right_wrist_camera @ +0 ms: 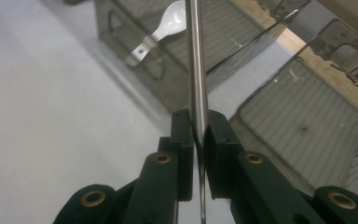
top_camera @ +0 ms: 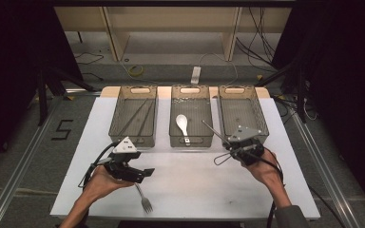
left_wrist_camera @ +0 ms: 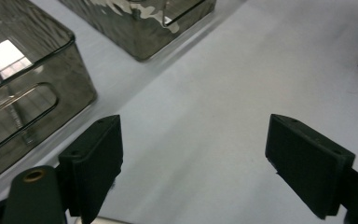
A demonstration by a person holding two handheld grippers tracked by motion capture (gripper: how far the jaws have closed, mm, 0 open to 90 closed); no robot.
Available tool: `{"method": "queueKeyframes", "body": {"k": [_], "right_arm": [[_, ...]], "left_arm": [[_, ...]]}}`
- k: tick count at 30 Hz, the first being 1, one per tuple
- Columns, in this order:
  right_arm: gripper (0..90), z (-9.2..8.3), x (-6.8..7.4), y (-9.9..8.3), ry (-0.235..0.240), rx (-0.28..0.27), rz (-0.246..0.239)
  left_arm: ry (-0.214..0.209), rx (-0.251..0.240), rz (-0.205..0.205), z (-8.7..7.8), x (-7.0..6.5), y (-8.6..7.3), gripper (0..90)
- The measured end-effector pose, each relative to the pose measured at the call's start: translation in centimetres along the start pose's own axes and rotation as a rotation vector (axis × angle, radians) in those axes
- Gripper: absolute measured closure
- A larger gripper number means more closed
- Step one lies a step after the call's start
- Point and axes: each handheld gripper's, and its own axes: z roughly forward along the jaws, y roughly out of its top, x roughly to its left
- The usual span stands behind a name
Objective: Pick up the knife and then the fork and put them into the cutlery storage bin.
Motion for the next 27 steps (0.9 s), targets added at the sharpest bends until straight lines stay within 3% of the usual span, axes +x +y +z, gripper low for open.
{"method": "queueKeyframes", "body": {"k": [8,13,16,27], "right_arm": [[83.7,1.5,-5.0,2.6,-0.022,-0.008,0.166],[83.7,2.9,-7.6,4.0,-0.041,0.023,0.230],[83.7,4.0,-8.9,4.5,-0.047,0.041,0.270],[83.6,7.0,-11.7,5.8,-0.079,0.091,0.364]], "left_arm": [[0.035,-0.056,-0.041,-0.7,0.7,-1.1,15.5],[0.037,-0.115,-0.074,-1.1,0.6,-1.2,15.2],[0.042,-0.130,-0.066,-1.1,0.4,-1.2,15.2],[0.050,-0.168,-0.071,-1.3,0.1,-1.3,15.0]]}}
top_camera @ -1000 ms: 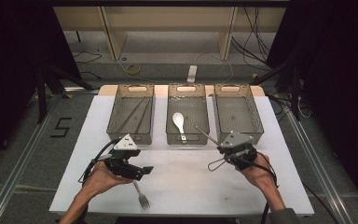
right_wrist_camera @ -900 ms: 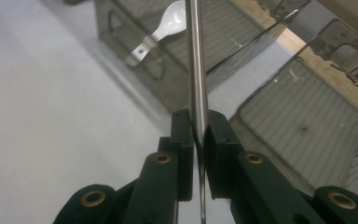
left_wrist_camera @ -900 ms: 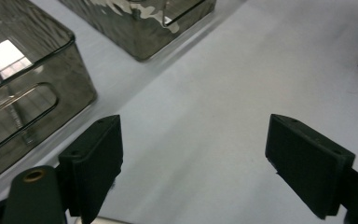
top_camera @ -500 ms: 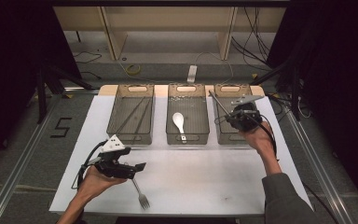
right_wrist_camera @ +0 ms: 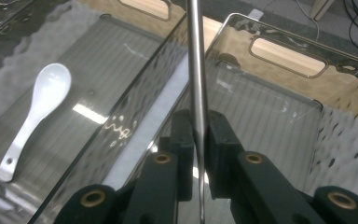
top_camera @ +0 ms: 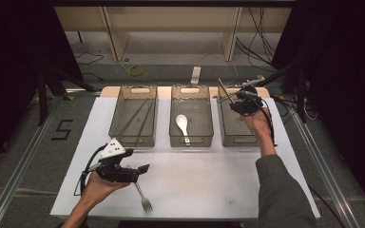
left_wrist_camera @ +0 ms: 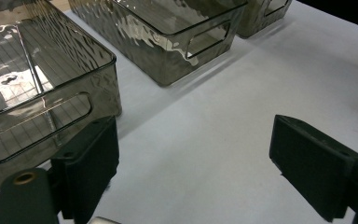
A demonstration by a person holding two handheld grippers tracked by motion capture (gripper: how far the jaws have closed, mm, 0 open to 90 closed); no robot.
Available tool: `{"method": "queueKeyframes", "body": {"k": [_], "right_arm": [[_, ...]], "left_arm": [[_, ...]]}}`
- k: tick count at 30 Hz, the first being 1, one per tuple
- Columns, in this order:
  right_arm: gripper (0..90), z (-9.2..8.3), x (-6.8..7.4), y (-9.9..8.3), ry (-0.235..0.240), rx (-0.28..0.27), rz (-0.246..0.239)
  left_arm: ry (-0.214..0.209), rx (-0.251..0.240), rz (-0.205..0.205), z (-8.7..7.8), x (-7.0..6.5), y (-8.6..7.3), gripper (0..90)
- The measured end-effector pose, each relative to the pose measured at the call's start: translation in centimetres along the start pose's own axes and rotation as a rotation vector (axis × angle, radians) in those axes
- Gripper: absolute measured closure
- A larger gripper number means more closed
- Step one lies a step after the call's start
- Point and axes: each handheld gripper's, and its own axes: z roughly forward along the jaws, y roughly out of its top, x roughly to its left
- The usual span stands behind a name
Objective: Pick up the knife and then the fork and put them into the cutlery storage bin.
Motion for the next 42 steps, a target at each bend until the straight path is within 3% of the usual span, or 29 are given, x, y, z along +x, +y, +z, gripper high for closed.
{"method": "queueKeyframes", "body": {"k": [21,23,27,32,36,42], "right_arm": [[83.0,4.0,-2.3,0.2,-0.038,0.057,0.193],[80.1,4.3,-2.4,0.2,-0.031,0.075,0.220],[67.1,3.8,-2.4,0.2,-0.021,0.022,0.259],[49.2,2.8,-1.9,-0.1,-0.001,0.049,0.221],[40.0,0.9,-1.3,-0.5,0.040,0.011,0.186],[34.3,-2.8,0.8,-2.4,0.107,-0.107,0.134]], "left_arm": [[-0.005,0.004,-0.012,0.1,0.1,0.0,15.1],[-0.002,0.007,-0.010,0.1,0.1,0.0,15.1],[-0.002,0.007,-0.014,0.0,0.1,0.0,15.1],[0.002,0.011,-0.013,0.1,0.3,0.0,15.1],[0.007,0.014,-0.008,0.1,0.4,0.1,15.1],[0.018,0.032,-0.010,0.5,0.9,0.2,15.2]]}}
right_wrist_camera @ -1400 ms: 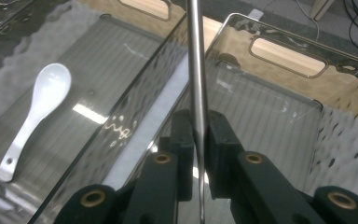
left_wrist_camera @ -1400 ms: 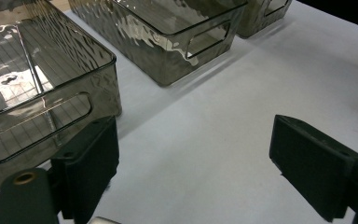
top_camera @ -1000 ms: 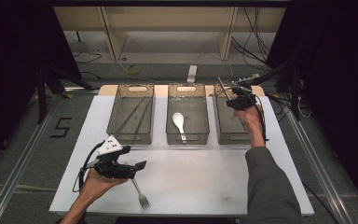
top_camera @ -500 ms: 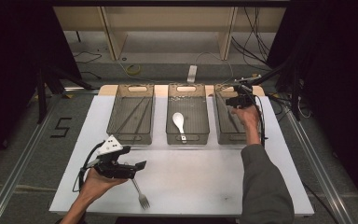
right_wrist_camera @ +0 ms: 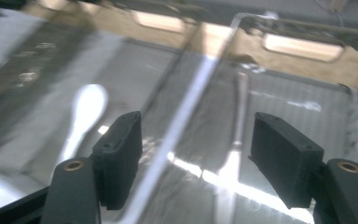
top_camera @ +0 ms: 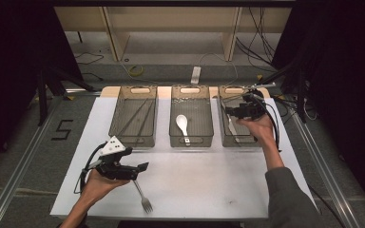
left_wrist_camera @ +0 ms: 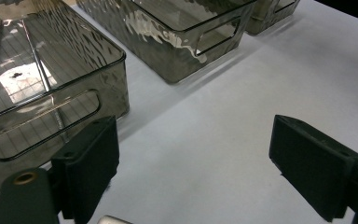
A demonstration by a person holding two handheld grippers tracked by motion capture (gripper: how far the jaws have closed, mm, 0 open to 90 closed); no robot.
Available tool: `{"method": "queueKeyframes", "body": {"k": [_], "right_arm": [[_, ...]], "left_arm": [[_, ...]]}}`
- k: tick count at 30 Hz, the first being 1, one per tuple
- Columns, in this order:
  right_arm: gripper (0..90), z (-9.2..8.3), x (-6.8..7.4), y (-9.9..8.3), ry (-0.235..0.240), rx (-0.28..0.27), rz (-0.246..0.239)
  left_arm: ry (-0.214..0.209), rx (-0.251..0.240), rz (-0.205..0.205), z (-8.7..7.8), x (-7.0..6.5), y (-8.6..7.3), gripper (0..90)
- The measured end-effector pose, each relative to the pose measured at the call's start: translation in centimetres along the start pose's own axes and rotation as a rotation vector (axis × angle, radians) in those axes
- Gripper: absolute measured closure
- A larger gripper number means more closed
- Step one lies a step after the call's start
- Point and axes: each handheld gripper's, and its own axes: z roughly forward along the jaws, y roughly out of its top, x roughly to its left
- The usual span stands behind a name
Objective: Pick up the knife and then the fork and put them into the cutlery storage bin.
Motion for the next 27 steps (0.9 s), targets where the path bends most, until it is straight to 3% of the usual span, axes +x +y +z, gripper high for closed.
{"method": "queueKeyframes", "body": {"k": [5,8,13,19,21,27], "right_arm": [[32.2,-2.7,2.3,-3.3,0.112,-0.067,-0.038],[31.0,-4.0,3.5,-5.7,0.134,-0.080,-0.064],[30.2,-5.6,5.0,-9.6,0.188,-0.134,-0.052],[30.2,-6.6,6.2,-12.9,0.175,-0.190,-0.073],[30.0,-6.7,6.4,-13.5,0.181,-0.197,-0.069],[28.5,-7.0,6.8,-14.7,0.188,-0.193,-0.047]], "left_arm": [[-0.001,-0.009,-0.016,0.5,0.4,0.2,15.4],[-0.008,-0.017,-0.021,0.6,0.4,0.3,15.4],[-0.005,-0.009,-0.021,1.0,0.7,0.3,15.7],[-0.009,0.004,0.010,1.5,0.8,0.6,17.4],[-0.012,-0.007,0.002,1.7,0.9,0.6,18.3],[-0.005,0.010,0.028,2.1,1.3,0.6,21.0]]}}
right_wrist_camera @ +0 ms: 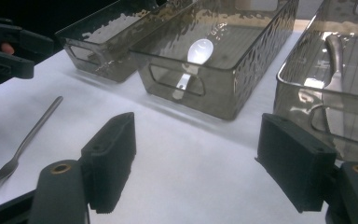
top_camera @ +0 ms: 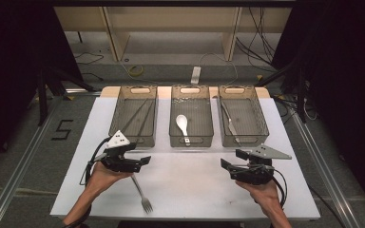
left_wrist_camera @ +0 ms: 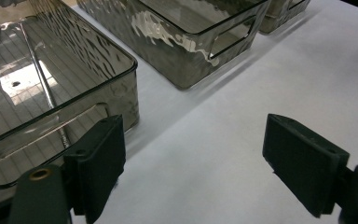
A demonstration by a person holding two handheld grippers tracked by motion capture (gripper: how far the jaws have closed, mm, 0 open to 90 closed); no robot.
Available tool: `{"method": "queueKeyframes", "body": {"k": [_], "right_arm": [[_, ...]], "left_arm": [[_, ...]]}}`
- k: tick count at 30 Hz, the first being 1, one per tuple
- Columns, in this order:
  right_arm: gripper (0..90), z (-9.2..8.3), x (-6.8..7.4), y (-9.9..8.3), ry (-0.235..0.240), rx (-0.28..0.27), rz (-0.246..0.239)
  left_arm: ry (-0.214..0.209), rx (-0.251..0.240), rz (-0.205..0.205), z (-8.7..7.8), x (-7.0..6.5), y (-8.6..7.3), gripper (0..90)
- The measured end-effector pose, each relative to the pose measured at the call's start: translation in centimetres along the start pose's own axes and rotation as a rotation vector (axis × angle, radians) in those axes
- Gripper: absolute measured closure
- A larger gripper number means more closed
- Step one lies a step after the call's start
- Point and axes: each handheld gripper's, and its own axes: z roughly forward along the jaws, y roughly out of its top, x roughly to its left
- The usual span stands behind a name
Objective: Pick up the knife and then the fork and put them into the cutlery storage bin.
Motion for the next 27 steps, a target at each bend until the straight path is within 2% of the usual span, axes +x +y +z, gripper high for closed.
{"method": "queueKeyframes", "body": {"k": [5,10,13,15,18,19,23,25,27], "right_arm": [[28.4,-0.5,0.3,-0.7,0.005,0.013,0.002],[28.0,-0.8,1.0,-1.1,0.008,0.028,-0.017],[27.7,-0.9,1.3,-1.3,0.013,0.031,-0.021],[27.6,-0.9,1.4,-1.4,0.020,0.030,-0.017],[27.6,-1.1,1.4,-1.6,0.020,0.031,-0.013],[27.6,-1.1,1.4,-1.7,0.020,0.031,-0.015],[27.5,-1.1,1.5,-1.9,0.020,0.031,-0.012],[27.2,-1.2,1.5,-2.0,0.022,0.034,-0.013],[27.0,-1.2,1.6,-2.1,0.025,0.036,-0.013]], "left_arm": [[0.013,0.016,0.024,0.3,0.3,0.1,32.4],[0.017,0.052,0.060,0.7,0.3,0.1,44.0],[0.025,0.088,0.095,1.0,0.2,0.1,52.0],[0.012,0.108,0.099,1.2,0.2,0.1,58.5],[0.018,0.146,0.108,1.5,0.2,0.2,67.7],[0.006,0.158,0.112,1.6,0.3,0.2,70.8],[0.001,0.208,0.140,2.2,0.3,-0.1,84.2],[-0.006,0.238,0.139,2.5,0.4,-0.2,88.3],[0.002,0.271,0.147,2.9,0.4,-0.4,88.7]]}}
